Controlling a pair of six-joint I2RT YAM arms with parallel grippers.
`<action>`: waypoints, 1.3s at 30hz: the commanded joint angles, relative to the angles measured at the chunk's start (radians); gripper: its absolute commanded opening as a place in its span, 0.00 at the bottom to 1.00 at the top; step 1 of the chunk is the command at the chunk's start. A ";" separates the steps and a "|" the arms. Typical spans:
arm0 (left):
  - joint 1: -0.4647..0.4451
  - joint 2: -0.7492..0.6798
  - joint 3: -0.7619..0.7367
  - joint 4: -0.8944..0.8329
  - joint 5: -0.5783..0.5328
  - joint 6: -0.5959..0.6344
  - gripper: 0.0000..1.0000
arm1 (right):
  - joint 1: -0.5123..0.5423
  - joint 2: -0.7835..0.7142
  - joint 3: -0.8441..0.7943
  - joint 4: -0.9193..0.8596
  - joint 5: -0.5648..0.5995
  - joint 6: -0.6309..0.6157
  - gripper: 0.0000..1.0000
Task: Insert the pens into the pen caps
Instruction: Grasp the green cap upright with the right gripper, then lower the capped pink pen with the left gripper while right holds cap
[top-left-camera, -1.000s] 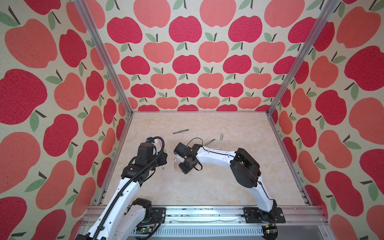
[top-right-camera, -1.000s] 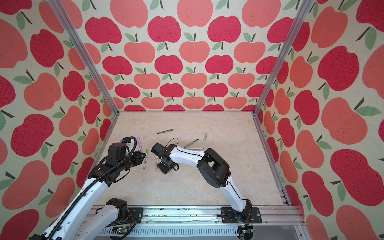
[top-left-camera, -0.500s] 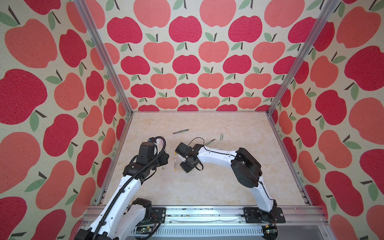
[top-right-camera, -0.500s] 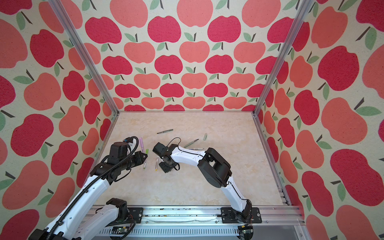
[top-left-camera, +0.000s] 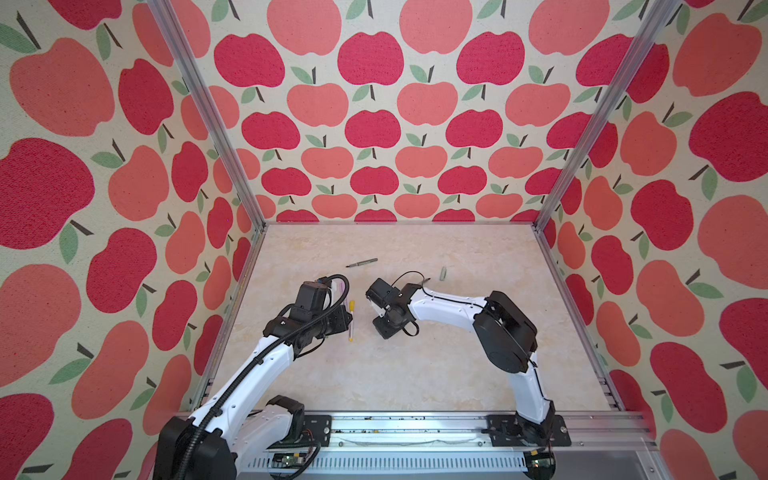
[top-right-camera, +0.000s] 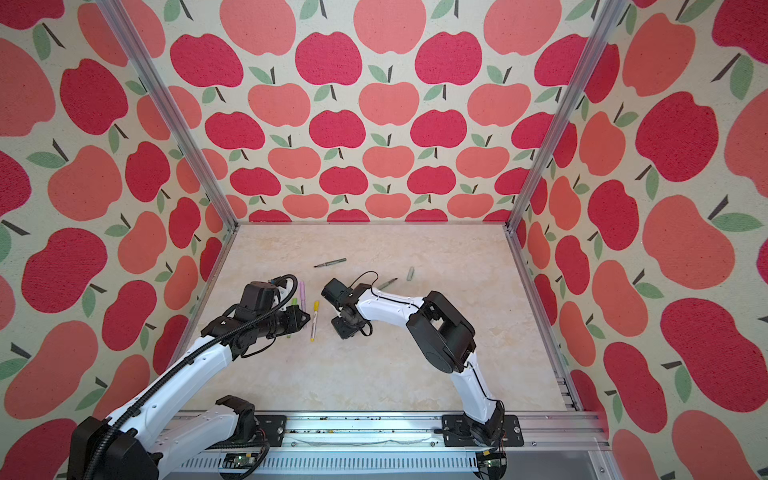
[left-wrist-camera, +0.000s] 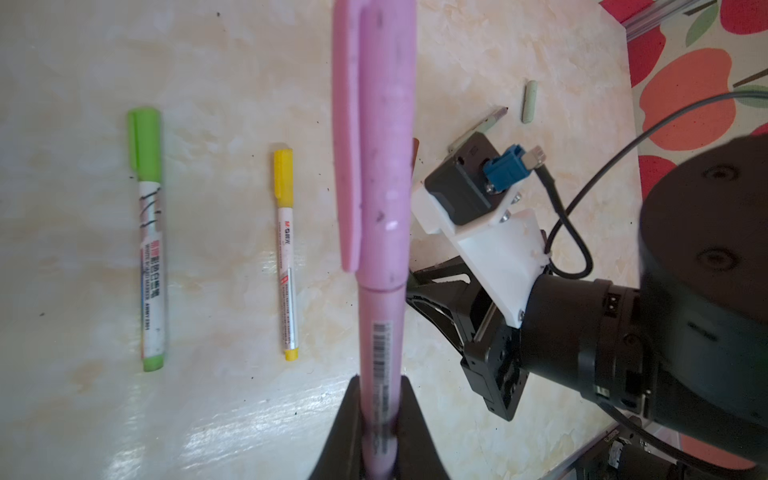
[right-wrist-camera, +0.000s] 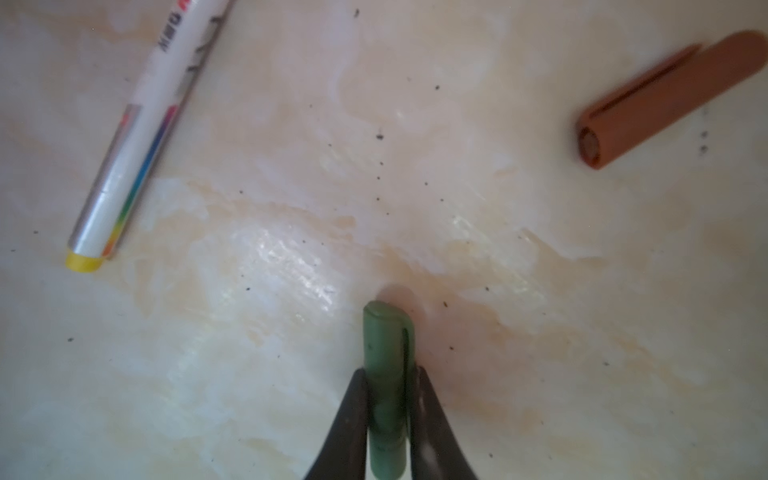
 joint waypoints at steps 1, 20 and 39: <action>-0.048 0.038 0.026 0.056 0.029 -0.029 0.00 | -0.035 -0.056 -0.043 -0.011 0.021 0.036 0.15; -0.166 0.524 0.174 0.045 0.034 -0.069 0.00 | -0.169 -0.288 -0.225 0.105 0.008 0.121 0.11; -0.199 0.664 0.241 -0.020 -0.034 -0.079 0.05 | -0.205 -0.366 -0.306 0.159 -0.017 0.133 0.11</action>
